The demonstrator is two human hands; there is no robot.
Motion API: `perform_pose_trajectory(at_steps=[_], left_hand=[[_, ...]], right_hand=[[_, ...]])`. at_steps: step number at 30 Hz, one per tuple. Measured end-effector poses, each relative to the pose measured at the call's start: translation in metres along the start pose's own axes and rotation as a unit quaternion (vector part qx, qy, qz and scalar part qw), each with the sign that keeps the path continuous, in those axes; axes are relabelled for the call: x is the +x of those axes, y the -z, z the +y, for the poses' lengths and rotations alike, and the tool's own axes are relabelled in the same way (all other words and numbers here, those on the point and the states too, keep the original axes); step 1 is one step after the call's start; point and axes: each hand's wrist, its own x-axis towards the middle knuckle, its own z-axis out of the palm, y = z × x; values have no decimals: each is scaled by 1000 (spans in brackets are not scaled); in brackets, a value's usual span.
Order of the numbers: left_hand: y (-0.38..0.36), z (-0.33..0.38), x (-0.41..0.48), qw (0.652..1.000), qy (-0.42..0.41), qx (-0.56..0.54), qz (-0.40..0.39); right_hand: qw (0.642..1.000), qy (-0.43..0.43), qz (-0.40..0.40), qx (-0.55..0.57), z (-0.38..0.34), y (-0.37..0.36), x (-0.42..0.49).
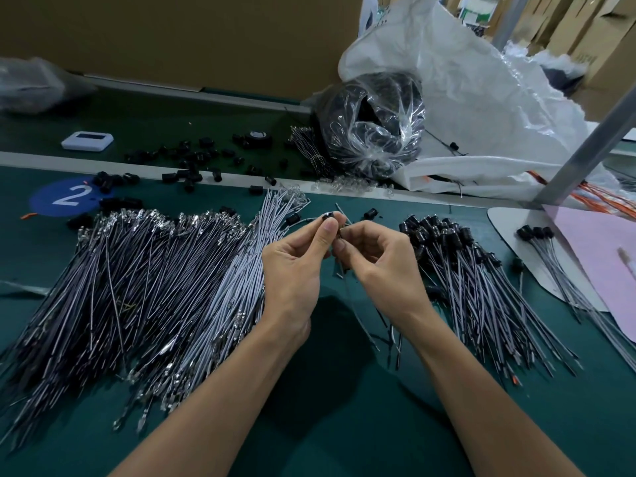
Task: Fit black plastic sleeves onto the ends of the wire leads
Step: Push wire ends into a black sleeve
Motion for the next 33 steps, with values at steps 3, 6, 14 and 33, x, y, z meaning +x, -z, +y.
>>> perform_pose_trajectory(at_steps=[3,6,14,33], left_hand=[[0,-1,0,1000,3,-4,1],[0,-1,0,1000,22,-21,-4],[-3,-2,-4,999,48,-14,-12],[-7,-2,-6,997,65,-29,-6]], right_hand=[[999,-12,-31,-8,1,-1,1],[1000,4,-19,-15,0,-1,0],[997,38,49,-54,-3,-3,-5],[992,89,53,-73,-6,2,-6]])
